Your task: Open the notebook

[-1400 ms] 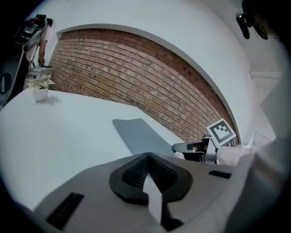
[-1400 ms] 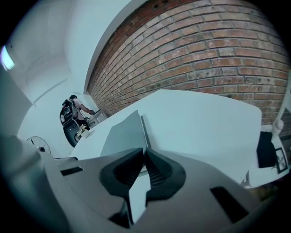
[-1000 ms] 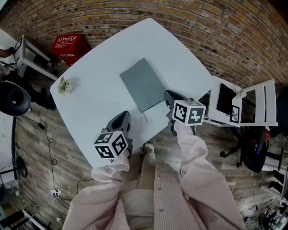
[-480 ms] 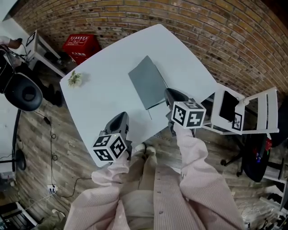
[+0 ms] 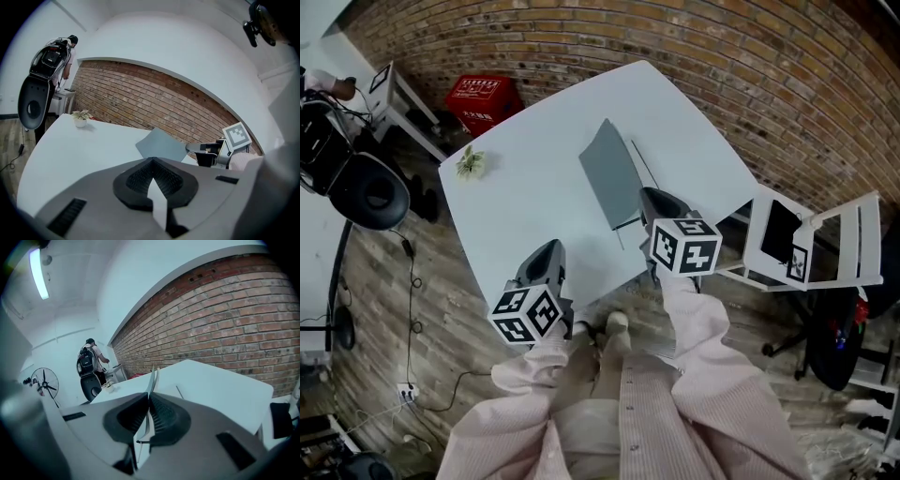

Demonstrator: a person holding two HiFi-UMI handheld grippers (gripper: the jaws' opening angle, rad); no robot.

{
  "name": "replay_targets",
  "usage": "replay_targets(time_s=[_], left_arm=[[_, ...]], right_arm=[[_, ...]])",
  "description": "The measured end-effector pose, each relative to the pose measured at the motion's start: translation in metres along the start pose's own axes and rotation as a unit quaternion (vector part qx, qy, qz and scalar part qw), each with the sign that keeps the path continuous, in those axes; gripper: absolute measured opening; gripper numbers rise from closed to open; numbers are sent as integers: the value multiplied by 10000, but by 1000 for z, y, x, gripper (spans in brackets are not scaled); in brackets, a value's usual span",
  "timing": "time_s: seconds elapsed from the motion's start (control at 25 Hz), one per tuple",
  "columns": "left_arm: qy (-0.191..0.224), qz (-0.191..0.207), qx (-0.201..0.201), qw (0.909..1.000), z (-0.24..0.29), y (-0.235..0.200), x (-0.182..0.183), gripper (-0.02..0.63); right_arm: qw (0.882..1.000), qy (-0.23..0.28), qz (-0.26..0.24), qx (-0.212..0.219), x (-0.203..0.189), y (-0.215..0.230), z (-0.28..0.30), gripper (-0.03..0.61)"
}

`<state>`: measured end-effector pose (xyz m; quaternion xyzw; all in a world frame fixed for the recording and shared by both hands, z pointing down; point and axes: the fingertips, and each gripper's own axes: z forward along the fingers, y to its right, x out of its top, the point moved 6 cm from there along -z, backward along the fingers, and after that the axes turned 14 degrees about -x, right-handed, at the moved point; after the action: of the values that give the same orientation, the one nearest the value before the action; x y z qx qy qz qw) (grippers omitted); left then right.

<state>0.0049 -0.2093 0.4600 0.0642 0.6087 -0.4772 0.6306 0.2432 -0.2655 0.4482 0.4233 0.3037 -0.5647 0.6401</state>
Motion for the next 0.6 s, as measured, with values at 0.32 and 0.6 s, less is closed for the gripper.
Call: replay_targets(time_s=[0.32,0.6], left_arm=[[19,-6,-33,10000,-17,-7,-1,-6],[-135,169,-48,9998,-38,-21,1,-6]], right_arm=[[9994,161,-300,-61,2,-24,-9,17],[9976,267,-612,-192,-1,-55,-15,18]])
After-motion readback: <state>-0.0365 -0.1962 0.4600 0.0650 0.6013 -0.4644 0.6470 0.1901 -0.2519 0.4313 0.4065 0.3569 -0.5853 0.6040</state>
